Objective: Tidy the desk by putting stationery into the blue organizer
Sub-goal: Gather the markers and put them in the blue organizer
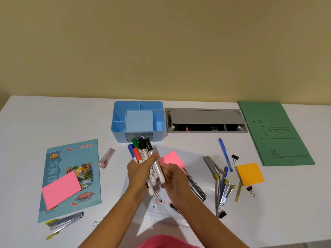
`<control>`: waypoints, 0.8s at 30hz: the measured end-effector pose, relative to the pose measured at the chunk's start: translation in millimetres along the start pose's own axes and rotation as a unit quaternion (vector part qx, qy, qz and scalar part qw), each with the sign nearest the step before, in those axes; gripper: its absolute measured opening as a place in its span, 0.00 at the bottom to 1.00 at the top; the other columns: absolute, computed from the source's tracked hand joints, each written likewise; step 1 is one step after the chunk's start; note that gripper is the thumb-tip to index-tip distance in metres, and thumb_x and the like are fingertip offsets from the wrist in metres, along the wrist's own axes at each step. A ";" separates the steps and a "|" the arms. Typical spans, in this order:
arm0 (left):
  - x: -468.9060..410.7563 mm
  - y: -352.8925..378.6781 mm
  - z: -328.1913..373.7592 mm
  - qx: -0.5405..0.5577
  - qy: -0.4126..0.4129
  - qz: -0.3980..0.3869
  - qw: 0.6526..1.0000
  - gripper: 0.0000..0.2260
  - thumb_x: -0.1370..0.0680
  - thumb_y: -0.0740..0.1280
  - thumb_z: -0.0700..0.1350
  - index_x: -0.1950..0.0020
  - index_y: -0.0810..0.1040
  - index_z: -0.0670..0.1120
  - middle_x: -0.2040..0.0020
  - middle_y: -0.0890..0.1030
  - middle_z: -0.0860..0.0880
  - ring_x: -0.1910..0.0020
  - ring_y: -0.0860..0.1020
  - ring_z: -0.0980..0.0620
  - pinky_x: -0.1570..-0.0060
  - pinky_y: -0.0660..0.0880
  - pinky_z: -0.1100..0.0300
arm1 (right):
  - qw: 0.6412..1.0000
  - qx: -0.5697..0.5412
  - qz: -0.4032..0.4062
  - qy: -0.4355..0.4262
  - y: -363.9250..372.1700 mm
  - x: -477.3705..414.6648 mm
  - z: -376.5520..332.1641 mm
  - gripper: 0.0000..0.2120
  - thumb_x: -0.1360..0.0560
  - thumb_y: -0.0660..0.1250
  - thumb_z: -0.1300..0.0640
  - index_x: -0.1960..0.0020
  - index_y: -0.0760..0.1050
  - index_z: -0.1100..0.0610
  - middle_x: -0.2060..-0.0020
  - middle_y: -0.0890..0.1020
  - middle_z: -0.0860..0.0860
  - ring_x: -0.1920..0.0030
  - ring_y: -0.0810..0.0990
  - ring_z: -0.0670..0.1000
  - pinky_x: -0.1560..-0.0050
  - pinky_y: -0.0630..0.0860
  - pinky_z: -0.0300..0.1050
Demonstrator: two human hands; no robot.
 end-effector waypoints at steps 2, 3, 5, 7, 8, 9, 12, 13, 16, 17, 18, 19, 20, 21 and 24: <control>2.7 5.9 7.8 0.009 0.042 0.004 0.999 0.08 0.31 0.75 0.43 0.55 0.79 0.49 0.61 0.84 0.46 0.61 0.84 0.48 0.61 0.80 0.57 | 0.983 -0.169 0.016 0.068 0.5 -0.6 11.1 0.17 0.20 0.54 0.56 0.54 0.78 0.64 0.72 0.82 0.57 0.74 0.80 0.52 0.73 0.76 0.40; 5.0 9.4 11.3 0.019 0.058 0.001 0.998 0.09 0.30 0.75 0.43 0.53 0.79 0.50 0.60 0.84 0.48 0.61 0.84 0.50 0.61 0.79 0.58 | 0.973 -0.208 0.029 0.095 1.5 -0.7 16.8 0.17 0.20 0.54 0.55 0.55 0.77 0.64 0.72 0.82 0.56 0.73 0.80 0.52 0.73 0.76 0.41; 10.3 17.3 15.1 0.043 0.082 -0.013 0.996 0.11 0.30 0.75 0.42 0.51 0.79 0.49 0.61 0.85 0.51 0.61 0.84 0.52 0.64 0.79 0.63 | 0.960 -0.249 0.037 0.120 7.6 -2.1 22.7 0.19 0.19 0.53 0.53 0.53 0.78 0.63 0.67 0.84 0.58 0.69 0.83 0.53 0.70 0.80 0.42; 16.0 24.3 15.3 0.054 0.101 -0.030 0.993 0.11 0.30 0.75 0.40 0.51 0.78 0.50 0.62 0.85 0.54 0.61 0.84 0.55 0.66 0.78 0.67 | 0.959 -0.260 0.017 0.113 15.0 -4.7 19.6 0.20 0.19 0.52 0.52 0.43 0.78 0.62 0.49 0.84 0.60 0.51 0.84 0.56 0.51 0.81 0.48; 18.8 26.9 14.8 0.057 0.108 -0.040 0.992 0.11 0.30 0.74 0.39 0.51 0.79 0.51 0.62 0.85 0.55 0.61 0.84 0.56 0.66 0.77 0.68 | 0.960 -0.261 0.003 0.103 18.1 -6.2 15.1 0.20 0.19 0.52 0.53 0.40 0.77 0.62 0.43 0.82 0.61 0.44 0.81 0.58 0.42 0.77 0.51; 21.0 29.2 14.4 0.060 0.112 -0.051 0.991 0.11 0.30 0.74 0.38 0.52 0.79 0.51 0.62 0.85 0.55 0.61 0.84 0.56 0.65 0.78 0.68 | 0.959 -0.267 -0.007 0.091 19.6 -9.3 11.6 0.20 0.19 0.52 0.54 0.39 0.77 0.63 0.42 0.81 0.61 0.42 0.79 0.58 0.38 0.74 0.52; 22.6 32.7 15.2 0.059 0.122 -0.087 0.987 0.11 0.31 0.74 0.37 0.53 0.81 0.51 0.60 0.86 0.53 0.60 0.84 0.55 0.64 0.78 0.67 | 0.962 -0.261 -0.051 0.056 23.2 -13.4 3.0 0.18 0.22 0.54 0.56 0.44 0.80 0.62 0.47 0.83 0.59 0.49 0.82 0.56 0.39 0.75 0.51; 22.0 32.8 16.2 0.051 0.127 -0.097 0.986 0.11 0.31 0.75 0.37 0.54 0.82 0.51 0.59 0.86 0.53 0.60 0.84 0.55 0.64 0.78 0.67 | 0.961 -0.263 -0.073 0.048 24.3 -14.0 1.8 0.16 0.23 0.56 0.57 0.45 0.81 0.60 0.50 0.84 0.57 0.51 0.84 0.54 0.44 0.78 0.48; 17.9 28.3 19.8 0.007 0.146 -0.096 0.985 0.12 0.32 0.76 0.39 0.53 0.81 0.51 0.60 0.86 0.54 0.60 0.84 0.55 0.64 0.78 0.68 | 0.951 -0.273 -0.136 0.038 30.8 -13.8 4.2 0.14 0.27 0.63 0.56 0.45 0.81 0.60 0.54 0.85 0.54 0.52 0.84 0.51 0.48 0.78 0.45; 16.2 25.1 20.4 -0.009 0.151 -0.086 0.985 0.12 0.32 0.76 0.40 0.53 0.80 0.52 0.61 0.85 0.56 0.60 0.84 0.56 0.64 0.77 0.69 | 0.961 -0.239 -0.135 0.031 30.2 -16.0 6.9 0.13 0.25 0.62 0.57 0.45 0.80 0.60 0.55 0.84 0.53 0.54 0.83 0.50 0.46 0.77 0.45; 14.6 21.3 21.3 -0.024 0.160 -0.073 0.984 0.12 0.32 0.76 0.40 0.53 0.79 0.52 0.62 0.85 0.58 0.61 0.84 0.58 0.65 0.77 0.70 | 0.975 -0.187 -0.120 0.020 28.3 -17.0 7.4 0.12 0.23 0.60 0.58 0.45 0.78 0.60 0.57 0.84 0.53 0.55 0.83 0.49 0.46 0.76 0.46; 13.2 17.1 22.1 -0.042 0.174 -0.063 0.982 0.13 0.32 0.76 0.40 0.53 0.78 0.53 0.62 0.84 0.59 0.61 0.83 0.59 0.66 0.76 0.71 | 0.986 -0.134 -0.104 -0.002 25.5 -17.3 5.4 0.13 0.20 0.57 0.56 0.45 0.78 0.59 0.56 0.84 0.53 0.55 0.83 0.50 0.46 0.76 0.46; 12.4 13.5 23.0 -0.064 0.191 -0.058 0.978 0.13 0.32 0.76 0.40 0.53 0.78 0.53 0.63 0.84 0.60 0.62 0.83 0.59 0.66 0.76 0.71 | 0.991 -0.079 -0.102 -0.038 22.9 -17.3 0.4 0.15 0.19 0.56 0.52 0.43 0.79 0.57 0.53 0.84 0.53 0.52 0.83 0.50 0.47 0.77 0.45; 12.4 10.7 23.3 -0.087 0.211 -0.061 0.972 0.13 0.32 0.76 0.40 0.54 0.78 0.53 0.64 0.84 0.58 0.63 0.83 0.58 0.66 0.77 0.70 | 0.991 -0.019 -0.106 -0.084 22.0 -15.1 -7.3 0.18 0.19 0.55 0.48 0.41 0.79 0.55 0.49 0.84 0.53 0.49 0.82 0.50 0.47 0.78 0.45; 16.3 8.9 23.0 -0.139 0.266 -0.086 0.950 0.08 0.33 0.75 0.45 0.58 0.78 0.50 0.70 0.81 0.48 0.69 0.81 0.48 0.68 0.80 0.58 | 0.965 0.122 -0.115 -0.200 30.3 -1.4 -37.6 0.18 0.23 0.59 0.40 0.40 0.76 0.47 0.45 0.82 0.53 0.50 0.81 0.54 0.48 0.78 0.59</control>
Point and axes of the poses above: each hand's wrist, its own x-axis away from the middle knuckle, its own y-axis out of the palm, z = x × y, the point moved 5 cm from there along -x, towards the middle knuckle
